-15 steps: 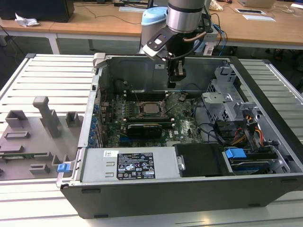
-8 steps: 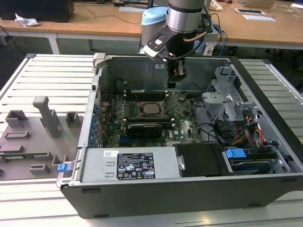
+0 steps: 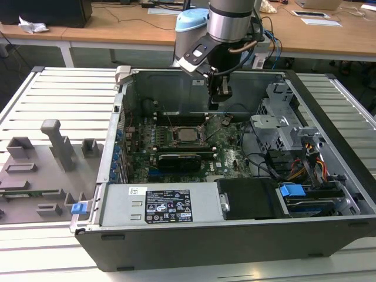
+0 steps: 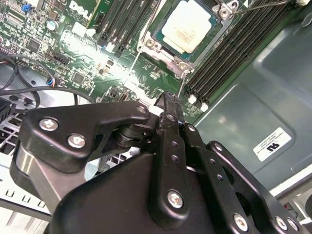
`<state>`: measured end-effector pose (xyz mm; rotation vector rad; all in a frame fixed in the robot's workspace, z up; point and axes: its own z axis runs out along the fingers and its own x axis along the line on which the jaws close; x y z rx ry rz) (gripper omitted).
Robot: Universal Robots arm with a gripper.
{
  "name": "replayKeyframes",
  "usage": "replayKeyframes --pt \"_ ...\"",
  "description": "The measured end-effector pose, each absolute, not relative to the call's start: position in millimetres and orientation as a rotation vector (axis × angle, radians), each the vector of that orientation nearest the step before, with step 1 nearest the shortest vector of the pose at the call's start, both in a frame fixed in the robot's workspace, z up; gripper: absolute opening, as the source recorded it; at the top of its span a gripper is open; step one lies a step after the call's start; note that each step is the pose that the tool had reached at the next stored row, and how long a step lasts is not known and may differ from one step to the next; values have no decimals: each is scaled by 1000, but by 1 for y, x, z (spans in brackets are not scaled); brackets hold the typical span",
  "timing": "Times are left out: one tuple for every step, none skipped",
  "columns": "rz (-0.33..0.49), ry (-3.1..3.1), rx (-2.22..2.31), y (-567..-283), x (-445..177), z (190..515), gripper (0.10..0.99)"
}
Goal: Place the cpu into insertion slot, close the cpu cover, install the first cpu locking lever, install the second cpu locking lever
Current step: 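Close the cpu cover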
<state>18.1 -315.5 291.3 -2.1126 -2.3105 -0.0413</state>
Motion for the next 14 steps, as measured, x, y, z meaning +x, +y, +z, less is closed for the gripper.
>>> replayKeyframes --pt "-41 -2311 -2112 -315 18 291 106" --pt "-41 -2311 -2112 -315 19 291 106" --pt "-42 -2311 -2112 -315 19 290 106" --pt "-41 -2311 -2112 -315 19 289 106" --pt "-41 -2312 -2111 -315 19 289 106" --pt "-41 -2312 -2111 -315 19 288 106" --pt "-41 -2312 -2110 -315 19 287 106" --pt "-41 -2313 -2110 -315 19 286 106" --pt "-41 -2313 -2110 -315 19 285 106" --pt "-41 -2314 -2109 -315 19 285 106" --pt "-41 -2315 -2108 -315 20 284 106" --pt "-41 -2315 -2107 -315 22 284 106" --pt "-41 -2316 -2107 -315 23 284 106" --pt "-41 -2316 -2106 -315 25 283 106"
